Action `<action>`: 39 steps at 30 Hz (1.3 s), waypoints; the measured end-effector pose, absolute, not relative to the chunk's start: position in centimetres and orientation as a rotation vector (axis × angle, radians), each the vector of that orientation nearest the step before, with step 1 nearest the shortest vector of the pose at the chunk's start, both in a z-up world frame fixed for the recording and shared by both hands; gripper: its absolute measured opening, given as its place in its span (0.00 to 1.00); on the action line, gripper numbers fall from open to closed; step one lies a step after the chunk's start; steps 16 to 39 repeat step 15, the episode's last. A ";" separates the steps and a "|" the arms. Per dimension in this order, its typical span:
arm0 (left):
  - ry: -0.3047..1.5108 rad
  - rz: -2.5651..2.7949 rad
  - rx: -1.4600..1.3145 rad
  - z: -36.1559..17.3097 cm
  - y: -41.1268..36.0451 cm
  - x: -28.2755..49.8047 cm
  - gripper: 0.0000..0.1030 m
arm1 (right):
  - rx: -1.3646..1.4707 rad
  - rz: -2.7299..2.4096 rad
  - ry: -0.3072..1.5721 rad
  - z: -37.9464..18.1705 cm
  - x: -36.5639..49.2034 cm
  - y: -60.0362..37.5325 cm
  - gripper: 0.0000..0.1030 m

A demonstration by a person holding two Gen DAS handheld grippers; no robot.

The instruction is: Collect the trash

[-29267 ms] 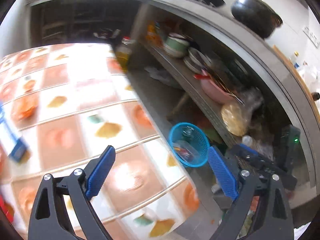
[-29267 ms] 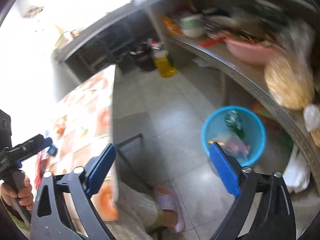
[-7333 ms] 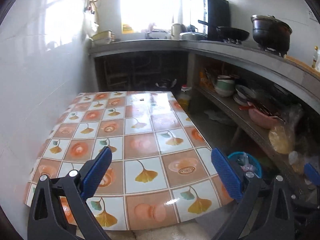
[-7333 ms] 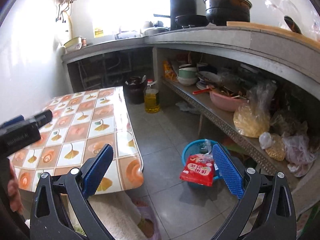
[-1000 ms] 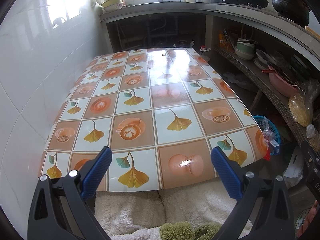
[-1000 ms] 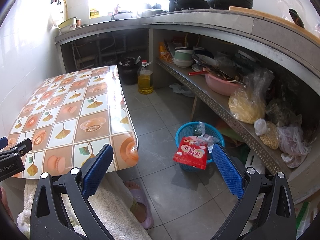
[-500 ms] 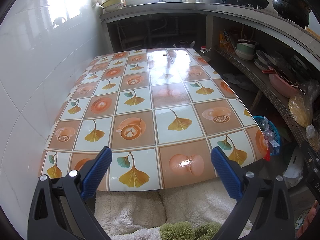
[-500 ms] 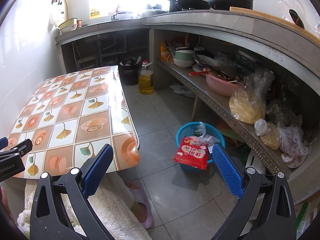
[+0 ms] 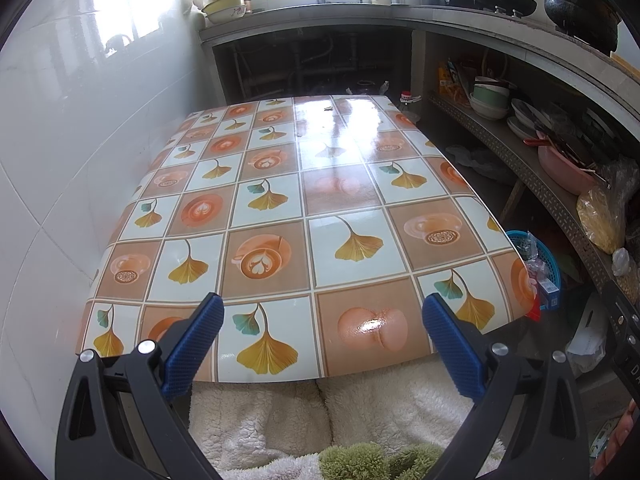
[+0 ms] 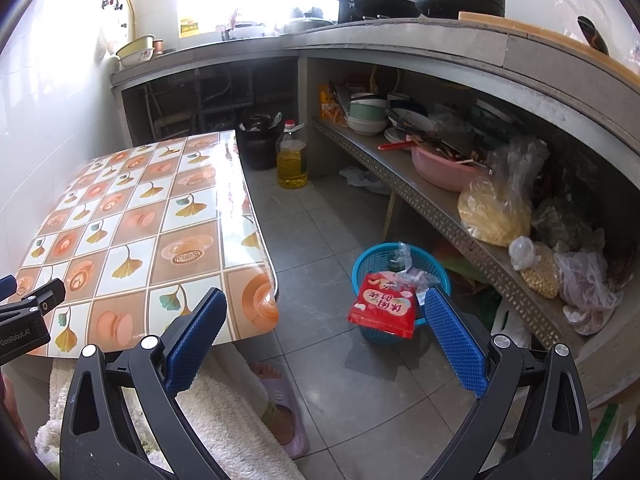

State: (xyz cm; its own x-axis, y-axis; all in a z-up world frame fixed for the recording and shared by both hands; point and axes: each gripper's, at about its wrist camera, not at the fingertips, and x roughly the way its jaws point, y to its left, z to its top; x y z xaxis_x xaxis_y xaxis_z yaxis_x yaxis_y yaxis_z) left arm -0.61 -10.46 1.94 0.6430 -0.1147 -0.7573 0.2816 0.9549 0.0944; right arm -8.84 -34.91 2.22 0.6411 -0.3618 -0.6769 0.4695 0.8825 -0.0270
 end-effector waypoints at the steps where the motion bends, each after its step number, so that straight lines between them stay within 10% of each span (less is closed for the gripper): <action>1: 0.844 -0.228 0.211 2.0 -10.4 -0.6 0.94 | 0.157 -0.476 0.735 2.2 -8.8 -34.9 0.93; 39: 0.847 -0.225 0.209 1.6 -10.2 -0.7 0.95 | 0.160 -0.474 0.734 2.2 -8.6 -34.8 0.93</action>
